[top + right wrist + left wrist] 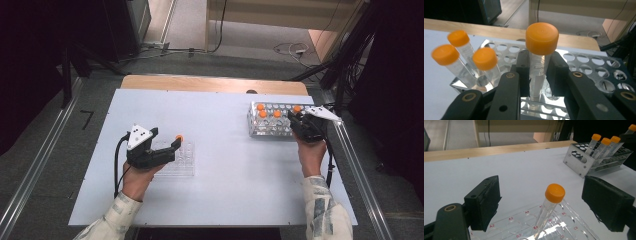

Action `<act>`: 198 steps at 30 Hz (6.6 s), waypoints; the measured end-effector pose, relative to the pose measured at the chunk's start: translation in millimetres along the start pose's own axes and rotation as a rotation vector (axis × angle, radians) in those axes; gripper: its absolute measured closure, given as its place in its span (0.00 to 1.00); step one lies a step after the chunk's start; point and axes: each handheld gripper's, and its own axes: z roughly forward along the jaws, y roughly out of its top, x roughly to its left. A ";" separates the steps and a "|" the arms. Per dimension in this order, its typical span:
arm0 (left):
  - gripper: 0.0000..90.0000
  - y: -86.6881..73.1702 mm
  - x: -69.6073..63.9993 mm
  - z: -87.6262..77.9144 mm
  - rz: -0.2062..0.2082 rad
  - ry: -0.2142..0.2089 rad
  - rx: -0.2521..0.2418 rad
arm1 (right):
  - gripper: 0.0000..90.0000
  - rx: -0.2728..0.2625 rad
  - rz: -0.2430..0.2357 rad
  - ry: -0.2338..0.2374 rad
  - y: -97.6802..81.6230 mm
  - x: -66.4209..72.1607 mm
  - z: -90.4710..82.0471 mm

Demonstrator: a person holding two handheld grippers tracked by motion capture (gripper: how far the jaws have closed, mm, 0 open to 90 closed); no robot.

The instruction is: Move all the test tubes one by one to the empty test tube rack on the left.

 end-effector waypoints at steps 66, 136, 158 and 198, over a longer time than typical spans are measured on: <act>0.27 -8.3 -82.8 8.2 0.129 -0.240 0.042 | 0.80 0.067 -0.297 0.516 -49.2 171.7 -63.3; 0.77 32.2 -10.0 -29.5 0.032 -0.079 -0.054 | 0.31 0.132 -0.248 0.559 -59.6 157.9 -58.8; 0.77 16.7 -8.3 -5.8 0.094 0.010 -0.042 | 0.32 0.132 -0.252 0.545 -60.7 155.0 -57.3; 0.32 7.2 -11.0 -1.5 0.018 -0.044 -0.013 | 0.33 0.099 -0.175 0.396 -56.4 116.0 -50.6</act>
